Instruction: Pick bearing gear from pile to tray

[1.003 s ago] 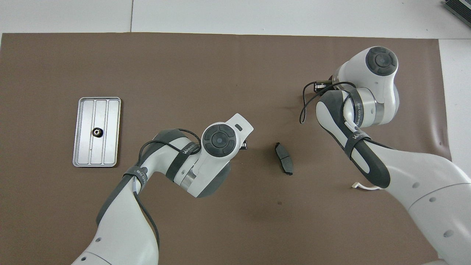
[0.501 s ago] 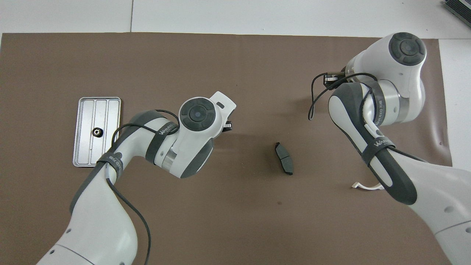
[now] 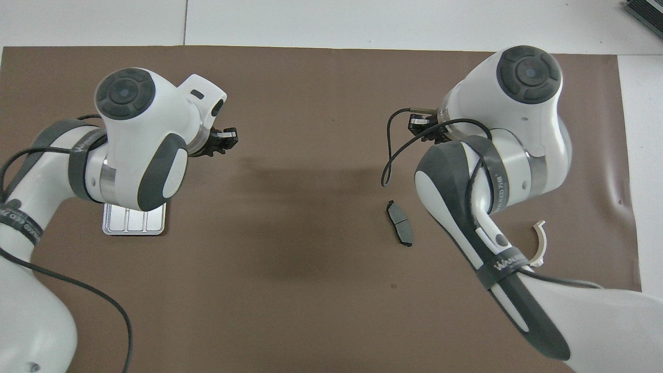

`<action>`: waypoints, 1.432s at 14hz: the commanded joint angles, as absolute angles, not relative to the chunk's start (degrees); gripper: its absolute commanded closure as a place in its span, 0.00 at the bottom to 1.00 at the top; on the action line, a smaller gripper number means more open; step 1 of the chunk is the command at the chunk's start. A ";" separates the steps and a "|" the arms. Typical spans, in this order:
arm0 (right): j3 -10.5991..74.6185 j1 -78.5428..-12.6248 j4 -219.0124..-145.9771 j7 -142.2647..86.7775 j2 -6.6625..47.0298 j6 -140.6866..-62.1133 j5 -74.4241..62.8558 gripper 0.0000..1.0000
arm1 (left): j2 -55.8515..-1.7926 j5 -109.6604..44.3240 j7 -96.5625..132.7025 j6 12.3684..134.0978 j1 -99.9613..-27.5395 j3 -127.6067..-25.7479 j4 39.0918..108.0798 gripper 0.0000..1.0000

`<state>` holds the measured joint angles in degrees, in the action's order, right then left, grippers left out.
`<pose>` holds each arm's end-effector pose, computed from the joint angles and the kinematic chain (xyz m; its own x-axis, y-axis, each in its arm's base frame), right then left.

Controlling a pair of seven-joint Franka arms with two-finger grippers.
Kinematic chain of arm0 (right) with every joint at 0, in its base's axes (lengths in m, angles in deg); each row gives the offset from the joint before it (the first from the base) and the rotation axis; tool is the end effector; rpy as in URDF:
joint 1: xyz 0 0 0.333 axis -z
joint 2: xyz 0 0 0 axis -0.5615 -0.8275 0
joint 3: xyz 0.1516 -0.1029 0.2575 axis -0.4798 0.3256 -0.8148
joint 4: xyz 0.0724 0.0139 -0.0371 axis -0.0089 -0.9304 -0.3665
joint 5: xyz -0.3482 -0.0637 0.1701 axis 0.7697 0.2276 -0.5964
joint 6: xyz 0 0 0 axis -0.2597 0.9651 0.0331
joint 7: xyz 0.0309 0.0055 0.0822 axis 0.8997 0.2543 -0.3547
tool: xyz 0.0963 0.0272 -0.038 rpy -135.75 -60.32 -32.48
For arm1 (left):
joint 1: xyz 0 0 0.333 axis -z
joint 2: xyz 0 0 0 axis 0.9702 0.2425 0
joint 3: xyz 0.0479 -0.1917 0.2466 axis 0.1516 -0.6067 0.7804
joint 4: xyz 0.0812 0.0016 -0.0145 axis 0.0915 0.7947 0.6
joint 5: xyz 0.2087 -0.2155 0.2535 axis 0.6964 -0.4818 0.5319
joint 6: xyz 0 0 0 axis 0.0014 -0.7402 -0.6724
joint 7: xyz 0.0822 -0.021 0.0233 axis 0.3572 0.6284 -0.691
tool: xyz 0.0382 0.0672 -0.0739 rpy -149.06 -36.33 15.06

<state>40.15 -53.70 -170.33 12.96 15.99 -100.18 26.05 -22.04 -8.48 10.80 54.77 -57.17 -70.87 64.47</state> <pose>0.6338 0.2132 0.4459 0.9682 -0.2329 0.0909 -0.2313 -0.9725 -0.0277 0.6174 -0.1807 0.4110 0.9912 0.1232 0.0490 0.1222 -0.9922 0.0229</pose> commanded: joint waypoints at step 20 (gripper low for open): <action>39.30 -72.04 -177.79 42.57 5.55 -121.26 26.91 0.12 | -32.03 -9.55 40.81 73.28 -70.61 -71.19 93.32 0.71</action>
